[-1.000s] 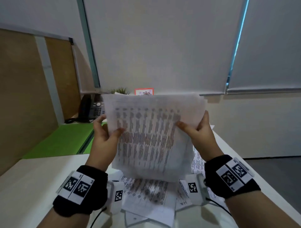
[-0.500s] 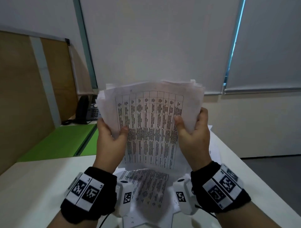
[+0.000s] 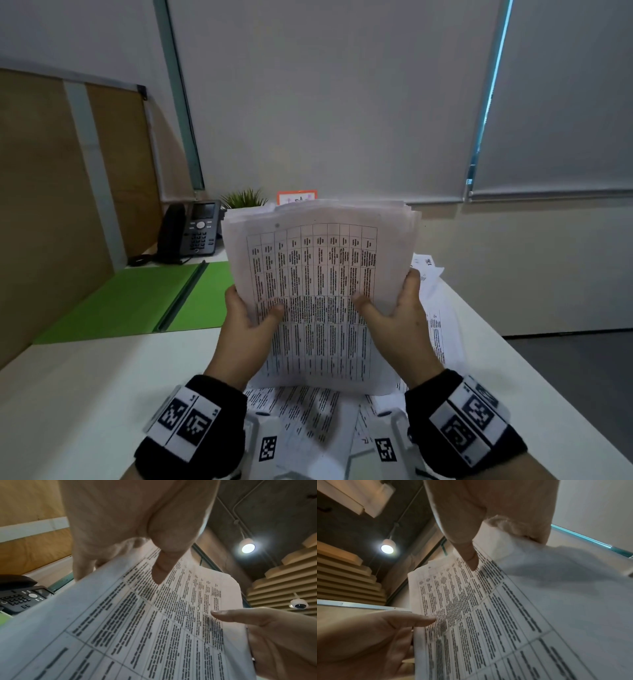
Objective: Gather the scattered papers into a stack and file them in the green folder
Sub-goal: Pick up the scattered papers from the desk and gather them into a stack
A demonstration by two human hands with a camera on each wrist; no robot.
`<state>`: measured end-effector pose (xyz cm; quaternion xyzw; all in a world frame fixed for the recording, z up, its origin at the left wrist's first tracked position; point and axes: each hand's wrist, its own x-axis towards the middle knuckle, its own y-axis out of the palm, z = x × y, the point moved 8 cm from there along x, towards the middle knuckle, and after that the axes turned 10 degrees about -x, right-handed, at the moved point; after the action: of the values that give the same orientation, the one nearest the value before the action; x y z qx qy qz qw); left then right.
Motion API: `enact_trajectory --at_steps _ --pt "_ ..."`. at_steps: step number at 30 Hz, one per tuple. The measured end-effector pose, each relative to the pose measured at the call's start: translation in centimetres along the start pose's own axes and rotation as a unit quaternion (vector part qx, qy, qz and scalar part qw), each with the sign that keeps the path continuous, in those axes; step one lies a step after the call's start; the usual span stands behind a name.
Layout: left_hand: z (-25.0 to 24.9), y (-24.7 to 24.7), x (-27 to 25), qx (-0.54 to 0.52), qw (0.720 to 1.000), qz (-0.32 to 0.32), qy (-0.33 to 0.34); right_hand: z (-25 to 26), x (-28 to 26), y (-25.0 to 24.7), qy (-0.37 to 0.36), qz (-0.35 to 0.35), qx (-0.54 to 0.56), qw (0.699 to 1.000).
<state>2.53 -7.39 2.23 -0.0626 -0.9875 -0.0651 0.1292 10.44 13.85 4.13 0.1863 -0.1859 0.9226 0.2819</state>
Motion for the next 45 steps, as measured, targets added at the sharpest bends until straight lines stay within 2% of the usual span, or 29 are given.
enact_trajectory --at_steps 4,6,7,9,10,11,12,13,14,15,17,18,19,21,22,24,28,29,31,33,35,36,38,39,40,43,45 --pt "1.2 -0.5 0.0 0.031 0.998 0.015 -0.048 -0.4 -0.3 0.0 0.008 0.004 0.033 0.999" --pt "0.5 -0.8 0.4 0.024 0.998 0.017 -0.05 -0.6 0.2 0.0 0.021 0.011 0.056 0.998" --pt "-0.6 -1.2 0.7 0.042 0.999 0.001 -0.029 -0.8 0.5 0.0 0.026 0.016 0.066 0.997" --pt "-5.0 -2.1 0.8 0.133 0.986 -0.065 0.081 -1.1 1.1 0.1 0.029 0.032 0.095 0.995" --pt "-8.2 -1.9 0.3 0.185 0.964 -0.088 0.167 -1.2 1.2 0.1 0.03 0.039 0.106 0.993" --pt "-11.3 -0.9 -0.5 0.242 0.93 -0.092 0.259 -1.3 1.3 0.2 0.031 0.045 0.112 0.992" --pt "-13.7 0.5 -1.3 0.308 0.885 -0.081 0.34 -1.5 1.3 0.2 0.032 0.049 0.118 0.991" --pt "-15.2 2.2 -1.8 0.375 0.838 -0.056 0.393 -1.5 1.2 0.1 0.033 0.053 0.125 0.99" --pt "-15.6 3.9 -1.6 0.435 0.802 -0.016 0.409 -1.6 1.2 0.1 0.033 0.058 0.132 0.989" --pt "-15.4 5.3 -1.1 0.488 0.779 0.032 0.392 -1.6 1.3 0.1 0.035 0.065 0.136 0.988" --pt "-13.7 6.9 0.2 0.561 0.748 0.104 0.34 -1.7 1.3 0.0 0.038 0.078 0.137 0.987" --pt "-13.3 7.1 0.5 0.571 0.74 0.109 0.339 -1.7 1.3 0.0 0.037 0.082 0.136 0.987" --pt "-13.3 7.0 0.5 0.561 0.744 0.099 0.348 -1.7 1.3 -0.1 0.036 0.084 0.132 0.987" --pt "-14.2 6.3 -0.1 0.502 0.778 0.067 0.372 -1.7 1.4 -0.2 0.034 0.087 0.126 0.988" --pt "-14.0 6.3 -0.1 0.501 0.78 0.075 0.366 -1.8 1.4 -0.1 0.031 0.091 0.126 0.987" --pt "-12.6 6.1 0.1 0.535 0.771 0.095 0.332 -1.7 1.3 0.2 0.023 0.103 0.118 0.987" --pt "-11.7 5.4 0.7 0.562 0.762 0.078 0.311 -1.9 1.4 0.3 0.024 0.084 0.128 0.988" --pt "-11.2 5.0 1.2 0.563 0.768 0.07 0.297 -2.0 1.4 0.3 0.025 0.08 0.132 0.988" --pt "-11.3 3.2 1.9 0.509 0.815 0.013 0.277 -2.0 1.4 0.2 0.033 0.068 0.14 0.987" --pt "-10.8 0.9 2.4 0.397 0.883 -0.039 0.248 -2.0 1.5 -0.2 0.039 0.057 0.159 0.985" --pt "-8.4 -1.0 3.0 0.254 0.954 -0.027 0.157 -1.9 1.6 -0.5 0.037 0.057 0.171 0.983" --pt "-6.8 -1.5 3.0 0.178 0.979 -0.001 0.097 -1.7 1.6 -0.6 0.034 0.06 0.174 0.982" --pt "-3.9 -1.5 2.7 0.051 0.996 0.073 0.008 -1.2 1.7 -0.8 0.026 0.067 0.178 0.981" --pt "-2.9 -1.5 2.7 0.018 0.996 0.092 -0.005 -0.8 1.8 -0.7 0.02 0.07 0.176 0.982" --pt "-2.3 -1.7 2.5 -0.002 0.996 0.094 -0.001 -0.5 1.8 -0.7 0.013 0.07 0.172 0.983" --pt "-2.4 -2.3 1.3 -0.018 0.998 0.032 0.056 0.0 1.8 -0.6 0.0 0.047 0.164 0.985" --pt "-2.6 -2.3 0.5 -0.014 0.997 0.018 0.08 0.0 1.4 -0.2 -0.001 0.035 0.15 0.988"
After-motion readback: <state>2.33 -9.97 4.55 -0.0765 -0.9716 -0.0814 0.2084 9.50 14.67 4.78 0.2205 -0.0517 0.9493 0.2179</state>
